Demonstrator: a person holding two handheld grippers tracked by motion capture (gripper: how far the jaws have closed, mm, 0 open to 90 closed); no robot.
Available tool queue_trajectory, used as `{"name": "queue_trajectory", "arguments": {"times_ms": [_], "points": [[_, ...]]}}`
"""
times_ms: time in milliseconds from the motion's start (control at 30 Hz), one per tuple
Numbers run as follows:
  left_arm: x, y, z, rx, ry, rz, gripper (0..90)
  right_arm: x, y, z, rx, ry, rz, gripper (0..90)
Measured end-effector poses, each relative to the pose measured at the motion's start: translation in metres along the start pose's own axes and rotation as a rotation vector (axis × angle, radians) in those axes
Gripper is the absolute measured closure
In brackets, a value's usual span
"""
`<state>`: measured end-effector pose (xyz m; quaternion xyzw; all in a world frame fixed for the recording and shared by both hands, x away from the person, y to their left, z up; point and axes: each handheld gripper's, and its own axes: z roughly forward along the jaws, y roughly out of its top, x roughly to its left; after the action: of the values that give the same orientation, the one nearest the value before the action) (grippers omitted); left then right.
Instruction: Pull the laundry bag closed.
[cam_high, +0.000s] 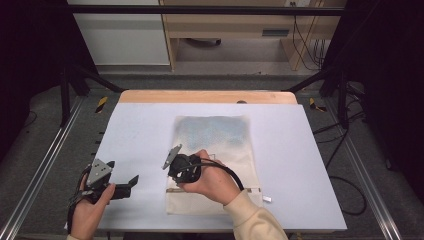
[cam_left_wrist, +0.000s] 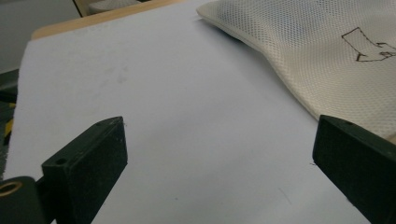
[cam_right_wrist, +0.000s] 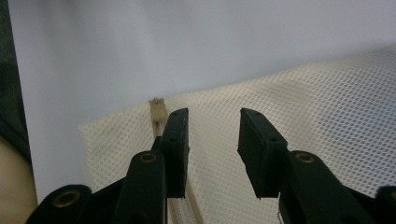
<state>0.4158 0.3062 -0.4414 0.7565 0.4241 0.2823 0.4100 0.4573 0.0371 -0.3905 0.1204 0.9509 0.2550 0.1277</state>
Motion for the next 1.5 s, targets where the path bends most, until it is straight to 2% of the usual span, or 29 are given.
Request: {"name": "queue_trajectory", "arguments": {"times_ms": [33,100,167,200,267,400,433,467,700,833,900,933,1067,1133,1233,1267,1400,1500], "points": [[0.001,-0.001,0.001,0.012,0.008,0.011,3.3,0.000,-0.005,0.006,-0.004,0.031,0.017,64.1],[0.004,-0.003,0.002,0.040,0.018,0.019,3.4,0.001,-0.007,0.009,-0.003,0.028,0.019,64.7],[0.007,-0.004,0.001,0.053,0.015,0.007,3.6,0.003,-0.010,0.011,0.018,0.025,0.019,66.6],[0.008,-0.004,0.001,0.046,0.013,0.001,3.8,0.005,-0.011,0.011,0.014,0.033,0.030,67.9],[0.008,-0.004,0.002,0.049,-0.001,0.005,4.3,0.008,-0.012,0.011,0.007,0.041,0.017,70.5],[0.009,-0.003,0.006,0.048,-0.010,0.015,4.8,0.009,-0.013,0.013,0.000,0.047,0.031,71.2],[0.010,-0.004,0.005,0.056,-0.009,0.018,4.8,0.008,-0.013,0.015,0.004,0.051,0.019,71.1],[0.010,-0.006,0.005,0.060,-0.021,0.011,4.8,0.009,-0.013,0.016,0.014,0.054,0.034,71.2],[0.009,-0.005,0.003,0.057,-0.046,0.002,4.8,0.007,-0.010,0.013,-0.012,0.040,0.038,75.3],[0.008,-0.003,0.004,0.058,-0.064,0.000,6.9,0.006,-0.008,0.016,-0.015,0.072,0.047,75.8],[0.009,-0.002,0.004,0.037,-0.082,-0.018,6.9,0.008,-0.006,0.019,-0.014,0.076,0.035,75.8],[0.008,-0.002,0.004,0.037,-0.084,-0.007,6.8,0.010,-0.004,0.025,-0.010,0.098,0.025,75.4],[0.006,-0.002,0.002,0.036,-0.079,0.000,6.7,0.014,0.002,0.033,0.004,0.129,0.014,73.7],[0.005,-0.002,0.001,0.051,-0.070,0.009,6.7,0.018,0.005,0.039,0.012,0.132,0.013,70.7],[0.005,-0.004,0.004,0.066,-0.079,-0.010,6.7,0.021,0.007,0.043,0.026,0.144,0.005,70.4],[0.006,-0.004,0.004,0.073,-0.080,-0.004,6.8,0.022,0.008,0.045,0.030,0.143,0.012,70.5],[0.004,-0.003,0.002,0.071,-0.086,0.000,7.7,0.019,0.006,0.050,0.051,0.126,0.011,71.5],[0.001,-0.002,0.000,0.066,-0.096,-0.010,8.1,0.018,0.005,0.054,0.053,0.148,0.014,72.4]]}}
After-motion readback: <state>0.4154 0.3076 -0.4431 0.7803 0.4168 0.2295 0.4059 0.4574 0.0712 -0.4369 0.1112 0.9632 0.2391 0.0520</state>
